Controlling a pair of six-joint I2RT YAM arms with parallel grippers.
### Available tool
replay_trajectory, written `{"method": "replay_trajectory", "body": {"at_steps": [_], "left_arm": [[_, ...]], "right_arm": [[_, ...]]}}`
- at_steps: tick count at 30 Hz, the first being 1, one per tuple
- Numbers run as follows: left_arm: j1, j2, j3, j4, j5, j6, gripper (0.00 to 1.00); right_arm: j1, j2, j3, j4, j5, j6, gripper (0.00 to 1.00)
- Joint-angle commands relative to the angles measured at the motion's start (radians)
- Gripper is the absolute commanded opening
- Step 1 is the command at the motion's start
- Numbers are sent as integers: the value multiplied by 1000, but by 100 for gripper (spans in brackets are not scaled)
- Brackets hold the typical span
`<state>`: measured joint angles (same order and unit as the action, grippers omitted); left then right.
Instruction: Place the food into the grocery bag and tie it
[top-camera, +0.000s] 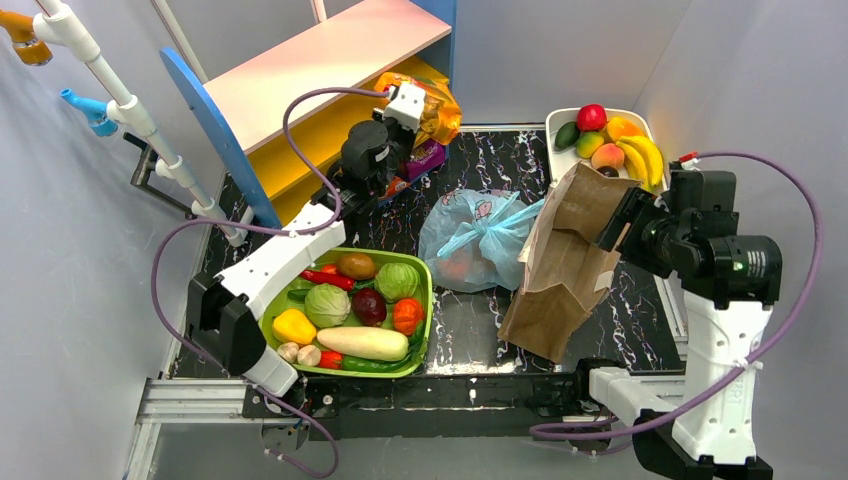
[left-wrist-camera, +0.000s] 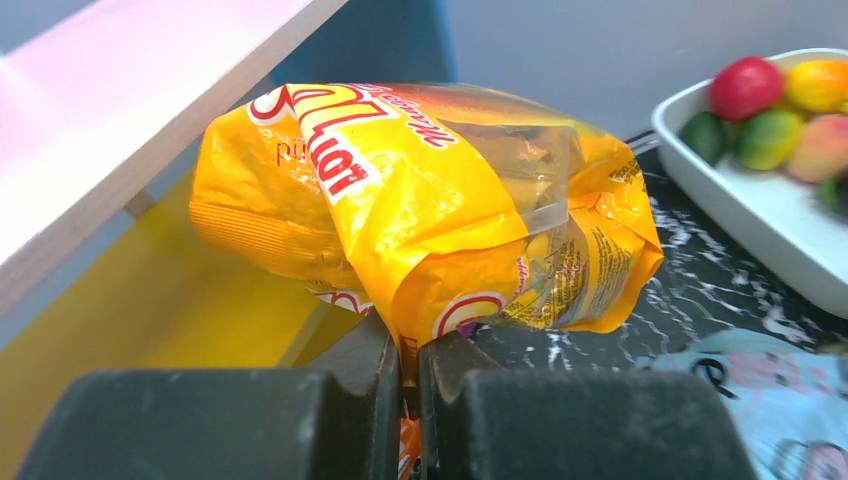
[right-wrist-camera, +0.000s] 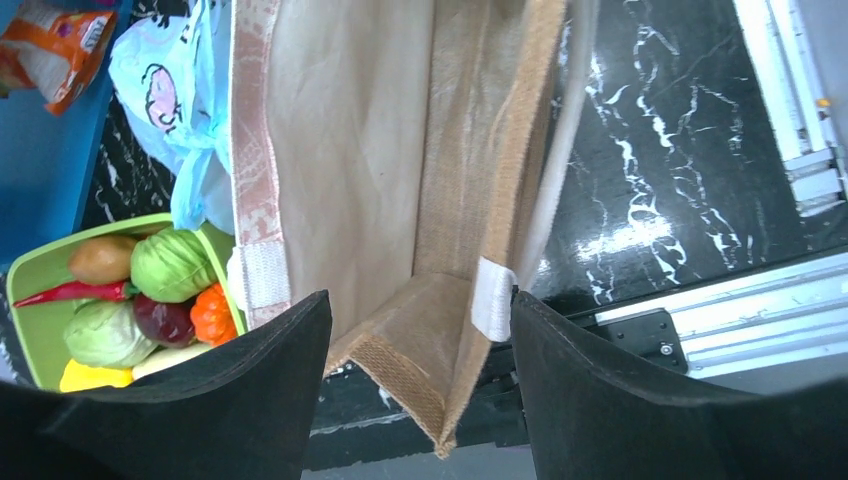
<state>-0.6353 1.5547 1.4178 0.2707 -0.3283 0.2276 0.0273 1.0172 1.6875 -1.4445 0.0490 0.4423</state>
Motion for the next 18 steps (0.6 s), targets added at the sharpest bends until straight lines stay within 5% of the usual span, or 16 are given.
{"method": "replay_trajectory", "body": {"at_steps": [1,18], "left_arm": [[-59,-140,57,59,160,66,0],[-201,-72,293,-50,542,-52,0]], "right_arm": [[-1,-64,-35,22,119,0,73],[-3,-76,-205,116,218,24,68]]}}
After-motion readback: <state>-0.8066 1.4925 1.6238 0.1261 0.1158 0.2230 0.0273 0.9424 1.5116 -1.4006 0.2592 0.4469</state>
